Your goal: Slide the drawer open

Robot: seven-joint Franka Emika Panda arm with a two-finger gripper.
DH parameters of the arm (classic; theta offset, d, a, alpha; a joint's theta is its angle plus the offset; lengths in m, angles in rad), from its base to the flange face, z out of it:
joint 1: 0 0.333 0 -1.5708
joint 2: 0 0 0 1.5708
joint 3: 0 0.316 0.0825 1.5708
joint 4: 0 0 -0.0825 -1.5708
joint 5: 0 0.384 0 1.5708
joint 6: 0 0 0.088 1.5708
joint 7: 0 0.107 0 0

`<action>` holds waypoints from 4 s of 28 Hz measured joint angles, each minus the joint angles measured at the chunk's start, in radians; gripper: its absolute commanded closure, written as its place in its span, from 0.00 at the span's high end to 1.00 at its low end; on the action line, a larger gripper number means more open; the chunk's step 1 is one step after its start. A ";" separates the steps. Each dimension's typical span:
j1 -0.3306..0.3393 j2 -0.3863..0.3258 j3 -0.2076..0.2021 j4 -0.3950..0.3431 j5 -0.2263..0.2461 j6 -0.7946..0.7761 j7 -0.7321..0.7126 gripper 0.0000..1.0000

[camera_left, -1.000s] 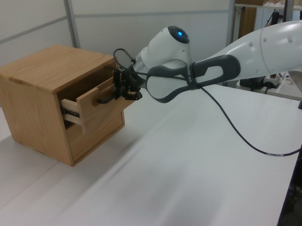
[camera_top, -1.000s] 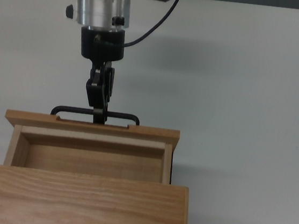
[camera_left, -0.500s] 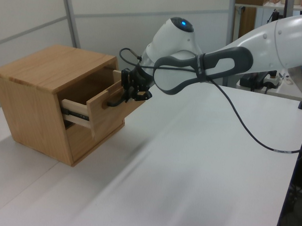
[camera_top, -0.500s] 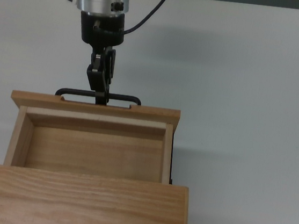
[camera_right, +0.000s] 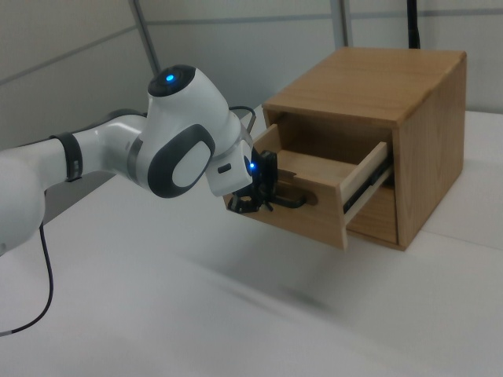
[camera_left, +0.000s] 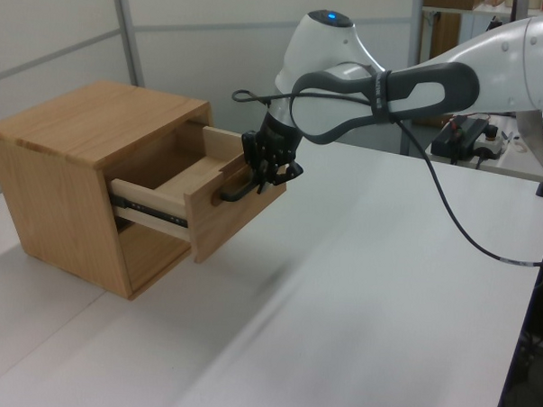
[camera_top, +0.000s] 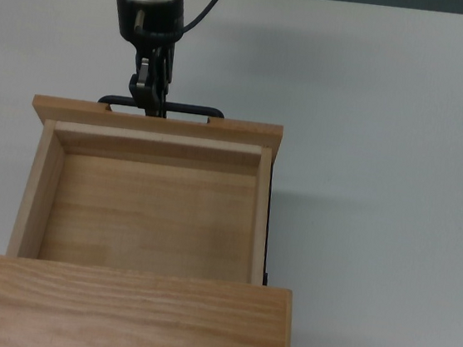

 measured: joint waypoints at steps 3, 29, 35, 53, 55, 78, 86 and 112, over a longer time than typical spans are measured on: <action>0.000 -0.016 0.000 0.000 0.000 -0.041 0.000 0.00; -0.023 -0.100 -0.001 0.046 -0.001 -0.299 -0.001 1.00; -0.034 -0.108 -0.002 0.079 -0.001 -0.352 -0.001 1.00; -0.032 -0.132 0.010 0.120 -0.002 -0.669 -0.597 1.00; -0.032 -0.131 0.010 0.120 -0.002 -0.672 -0.690 1.00; -0.029 -0.117 0.011 0.116 -0.141 -0.672 -1.442 1.00; -0.020 -0.114 0.022 0.114 -0.141 -0.672 -1.461 1.00; -0.018 -0.097 0.046 0.114 -0.141 -0.672 -1.525 1.00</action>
